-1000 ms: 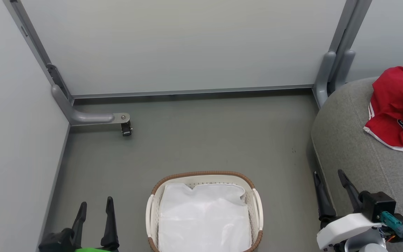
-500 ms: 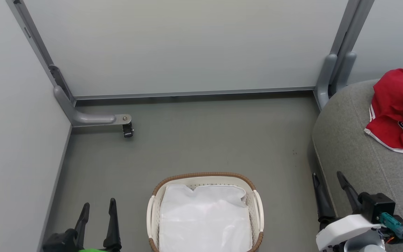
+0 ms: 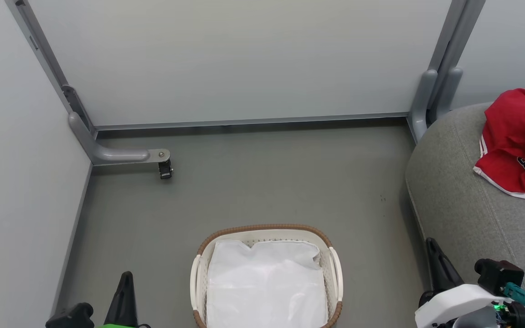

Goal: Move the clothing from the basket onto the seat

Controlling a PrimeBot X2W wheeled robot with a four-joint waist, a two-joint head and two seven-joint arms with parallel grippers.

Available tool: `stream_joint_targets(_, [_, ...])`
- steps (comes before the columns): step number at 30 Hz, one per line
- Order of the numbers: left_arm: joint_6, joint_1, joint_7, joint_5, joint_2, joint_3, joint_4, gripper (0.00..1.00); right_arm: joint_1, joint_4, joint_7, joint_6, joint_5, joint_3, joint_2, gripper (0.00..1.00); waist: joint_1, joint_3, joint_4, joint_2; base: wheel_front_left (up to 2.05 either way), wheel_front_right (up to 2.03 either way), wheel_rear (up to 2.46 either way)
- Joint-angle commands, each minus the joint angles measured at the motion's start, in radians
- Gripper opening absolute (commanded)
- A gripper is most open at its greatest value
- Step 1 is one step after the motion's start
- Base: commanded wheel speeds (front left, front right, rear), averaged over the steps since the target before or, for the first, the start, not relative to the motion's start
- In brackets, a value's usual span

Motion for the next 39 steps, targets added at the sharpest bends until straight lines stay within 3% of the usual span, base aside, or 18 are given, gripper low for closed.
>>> stream_joint_targets(1, [-0.008, -0.029, 0.009, -0.037, -0.001, 0.014, -0.015, 0.0, -0.024, -0.02, 0.009, 0.0, 0.046, -0.007, -0.004, 0.0, 0.0, 0.0, -0.001, 0.0, 0.0, 0.0, 0.0])
stream_joint_targets(39, [-0.06, -0.114, 0.158, -0.497, -0.035, 0.137, -0.018, 0.0, -0.06, -0.047, 0.155, -0.001, 0.588, -0.059, -0.008, 0.0, 0.0, 0.008, -0.019, 0.0, 0.0, 0.0, 0.0])
